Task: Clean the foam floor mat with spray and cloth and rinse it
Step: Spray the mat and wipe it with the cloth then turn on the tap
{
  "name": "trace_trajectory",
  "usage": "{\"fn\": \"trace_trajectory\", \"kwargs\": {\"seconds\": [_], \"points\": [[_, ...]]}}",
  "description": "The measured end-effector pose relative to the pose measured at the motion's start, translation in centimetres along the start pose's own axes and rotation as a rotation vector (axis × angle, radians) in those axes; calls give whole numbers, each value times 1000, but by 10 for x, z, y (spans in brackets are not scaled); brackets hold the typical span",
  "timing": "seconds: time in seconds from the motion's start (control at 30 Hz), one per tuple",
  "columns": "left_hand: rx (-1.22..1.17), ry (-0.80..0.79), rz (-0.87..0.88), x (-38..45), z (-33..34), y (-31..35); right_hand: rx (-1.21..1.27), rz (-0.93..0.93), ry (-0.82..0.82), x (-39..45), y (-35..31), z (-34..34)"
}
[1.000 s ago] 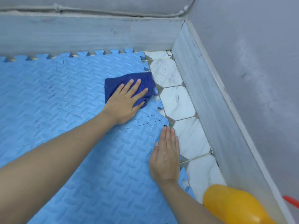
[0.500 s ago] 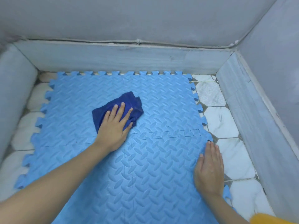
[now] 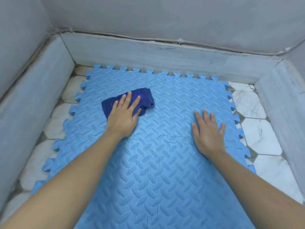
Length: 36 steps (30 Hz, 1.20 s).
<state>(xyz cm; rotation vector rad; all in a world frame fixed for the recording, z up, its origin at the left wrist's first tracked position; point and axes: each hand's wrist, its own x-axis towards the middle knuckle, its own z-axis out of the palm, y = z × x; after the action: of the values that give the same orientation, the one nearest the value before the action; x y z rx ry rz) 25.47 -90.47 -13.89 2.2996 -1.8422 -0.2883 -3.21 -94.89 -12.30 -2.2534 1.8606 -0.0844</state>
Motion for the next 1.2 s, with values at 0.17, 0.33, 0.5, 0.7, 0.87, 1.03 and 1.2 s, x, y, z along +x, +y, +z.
{"fn": "trace_trajectory", "kwargs": {"seconds": [0.17, 0.33, 0.5, 0.7, 0.87, 1.03, 1.2], "points": [[39, 37, -212, -2, -11, -45, -4, 59, 76, 6, -5, 11], [78, -66, 375, -64, 8, 36, -17, 30, 111, 10, -2, 13], [19, -94, 342, 39, 16, 89, 18, 26, 140, 11, 0, 14], [-2, -38, -38, 123, -10, -2, 65, 25, 130, 9, 0, 8], [14, 43, -468, 78, -34, -105, 31, 28, 124, 11, -1, 11], [17, 13, -117, 76, -8, 19, 40, 39, 105, 10, 0, 10], [2, -167, 319, 69, 14, 108, 77, 46, 114, 10, -1, 6]]}}
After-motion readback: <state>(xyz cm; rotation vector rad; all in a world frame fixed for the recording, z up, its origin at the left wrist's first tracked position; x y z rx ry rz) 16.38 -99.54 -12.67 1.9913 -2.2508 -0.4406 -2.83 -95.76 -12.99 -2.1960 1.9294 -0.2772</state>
